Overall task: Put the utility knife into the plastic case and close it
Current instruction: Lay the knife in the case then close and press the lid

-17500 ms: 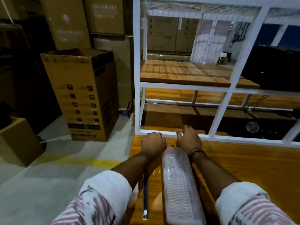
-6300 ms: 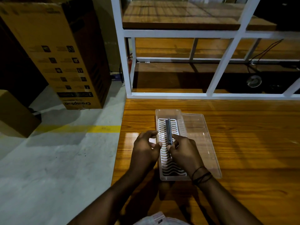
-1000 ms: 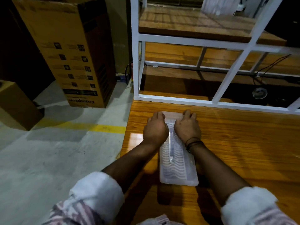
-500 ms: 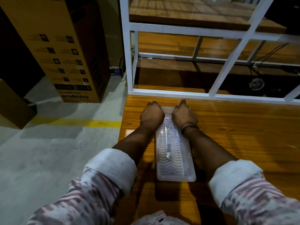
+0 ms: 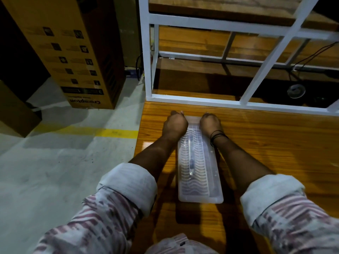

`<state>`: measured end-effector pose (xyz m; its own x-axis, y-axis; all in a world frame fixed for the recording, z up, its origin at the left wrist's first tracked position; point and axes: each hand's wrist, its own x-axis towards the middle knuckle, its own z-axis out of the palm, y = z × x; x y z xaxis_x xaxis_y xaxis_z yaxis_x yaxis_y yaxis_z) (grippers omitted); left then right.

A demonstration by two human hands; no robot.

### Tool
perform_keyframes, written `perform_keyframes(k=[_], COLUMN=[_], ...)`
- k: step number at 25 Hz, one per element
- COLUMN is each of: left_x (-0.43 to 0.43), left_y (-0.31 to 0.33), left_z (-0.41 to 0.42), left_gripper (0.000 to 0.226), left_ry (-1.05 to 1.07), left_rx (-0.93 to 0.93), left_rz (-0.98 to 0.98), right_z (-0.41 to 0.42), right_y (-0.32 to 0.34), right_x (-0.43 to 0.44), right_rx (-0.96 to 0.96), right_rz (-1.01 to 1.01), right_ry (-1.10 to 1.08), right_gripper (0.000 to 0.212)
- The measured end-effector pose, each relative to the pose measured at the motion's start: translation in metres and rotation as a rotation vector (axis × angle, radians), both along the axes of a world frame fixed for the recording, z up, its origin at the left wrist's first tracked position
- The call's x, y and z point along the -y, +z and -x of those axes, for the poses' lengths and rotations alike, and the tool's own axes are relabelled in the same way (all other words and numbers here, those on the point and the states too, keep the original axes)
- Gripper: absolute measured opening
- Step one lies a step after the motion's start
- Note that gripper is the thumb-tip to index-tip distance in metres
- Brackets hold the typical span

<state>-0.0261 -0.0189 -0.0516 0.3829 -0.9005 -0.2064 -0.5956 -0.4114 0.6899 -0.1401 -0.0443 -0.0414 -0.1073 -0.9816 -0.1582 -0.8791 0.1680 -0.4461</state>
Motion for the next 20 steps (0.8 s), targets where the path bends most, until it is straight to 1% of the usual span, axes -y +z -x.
perform_keyframes(k=[1,3,4,5,8,11,14,17,20], left_x=[0.001,0.002,0.002,0.001,-0.002,-0.004,-0.007,-0.01,-0.015], left_y=[0.0,-0.002,-0.002,-0.003,-0.003,-0.001,-0.001,-0.001,0.003], left_z=[0.0,0.0,0.0,0.0,0.001,0.003,0.004,0.004,0.002], left_gripper=[0.047,0.047,0.048,0.048,0.047,0.046,0.045,0.043,0.039], left_ry=[0.014,0.044,0.048,0.044,0.04,0.046,0.041,0.032,0.042], left_rx=[-0.028,-0.072,-0.079,-0.074,-0.045,-0.026,0.014,0.049,0.032], left_rz=[-0.004,-0.006,0.001,0.015,0.041,0.053,0.075,0.11,0.161], right_z=[-0.001,-0.001,0.0,0.001,0.003,0.006,0.012,0.017,0.02], right_y=[0.005,0.006,0.004,0.002,0.003,0.003,-0.002,-0.008,-0.009], right_x=[-0.003,-0.005,-0.006,-0.006,-0.015,-0.036,-0.061,-0.082,-0.092], right_rx=[-0.009,0.064,0.075,0.13,0.218,0.121,0.055,0.053,0.071], right_rz=[-0.012,-0.015,0.008,0.036,0.165,0.192,0.136,0.048,0.067], right_ry=[-0.006,-0.031,-0.024,-0.062,-0.156,-0.058,0.015,0.003,-0.002], right_gripper=[0.036,0.036,0.036,0.037,0.039,0.037,0.047,0.06,0.061])
